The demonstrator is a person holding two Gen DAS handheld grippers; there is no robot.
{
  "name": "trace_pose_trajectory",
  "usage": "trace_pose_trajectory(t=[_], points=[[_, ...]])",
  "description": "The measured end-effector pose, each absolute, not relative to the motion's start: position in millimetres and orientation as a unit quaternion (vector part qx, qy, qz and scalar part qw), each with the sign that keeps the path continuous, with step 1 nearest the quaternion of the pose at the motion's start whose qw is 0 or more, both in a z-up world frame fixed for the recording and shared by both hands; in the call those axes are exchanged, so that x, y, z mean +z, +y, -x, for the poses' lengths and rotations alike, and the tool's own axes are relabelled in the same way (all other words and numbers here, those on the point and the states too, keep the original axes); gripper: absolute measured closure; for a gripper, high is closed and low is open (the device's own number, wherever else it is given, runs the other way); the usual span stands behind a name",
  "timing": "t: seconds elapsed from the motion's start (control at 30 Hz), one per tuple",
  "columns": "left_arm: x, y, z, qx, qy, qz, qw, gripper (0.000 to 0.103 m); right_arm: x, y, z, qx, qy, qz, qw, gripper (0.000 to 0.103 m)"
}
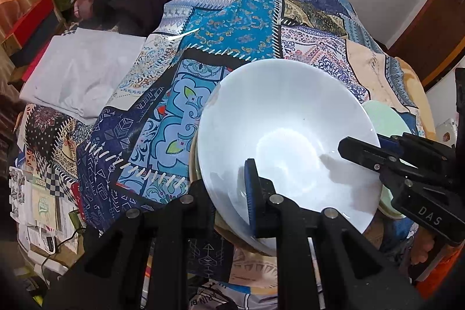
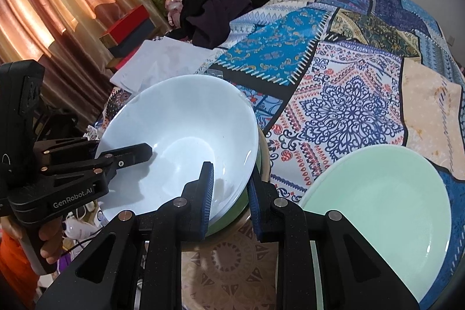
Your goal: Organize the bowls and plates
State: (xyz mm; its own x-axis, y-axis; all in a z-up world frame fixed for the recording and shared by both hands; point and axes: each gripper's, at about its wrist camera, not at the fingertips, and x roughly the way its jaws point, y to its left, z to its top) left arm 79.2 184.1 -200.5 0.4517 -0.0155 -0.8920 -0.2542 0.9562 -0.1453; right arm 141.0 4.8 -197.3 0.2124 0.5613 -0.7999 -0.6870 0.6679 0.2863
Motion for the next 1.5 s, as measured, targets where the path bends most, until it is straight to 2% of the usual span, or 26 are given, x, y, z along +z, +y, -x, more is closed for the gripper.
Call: trace_pose_trajectory(t=[0.53,1.23,1.3,1.37,1.43,1.5], points=[[-206.9,180.4,-87.0,0.074,0.529,0.092,0.841,0.086,-202.4,2.2,-142.7,0.405,0.485,0.066,0.772,0.082],[-191.7,190.8,-79.6,0.069,0.521,0.137,0.839,0.084,-195.0,-6.4,-139.0,0.399,0.472,0.077,0.783,0.079],[-184.2,192.0,-77.2,0.083,0.507,0.129,0.848,0.077,-195.5,-6.6,-139.6,0.399,0.473,0.076,0.782,0.079],[-173.4,192.1,-73.1,0.089,0.486,0.119,0.861,0.063,-196.0,-6.5,-140.3,0.398,0.474,0.076,0.782,0.077],[-167.4,192.6,-70.8,0.087,0.476,0.117,0.867,0.057,-196.0,-6.8,-140.5,0.397,0.473,0.077,0.783,0.075],[-166.5,194.0,-70.3,0.095,0.474,0.110,0.868,0.056,-196.3,-7.0,-141.2,0.395,0.472,0.077,0.784,0.071]])
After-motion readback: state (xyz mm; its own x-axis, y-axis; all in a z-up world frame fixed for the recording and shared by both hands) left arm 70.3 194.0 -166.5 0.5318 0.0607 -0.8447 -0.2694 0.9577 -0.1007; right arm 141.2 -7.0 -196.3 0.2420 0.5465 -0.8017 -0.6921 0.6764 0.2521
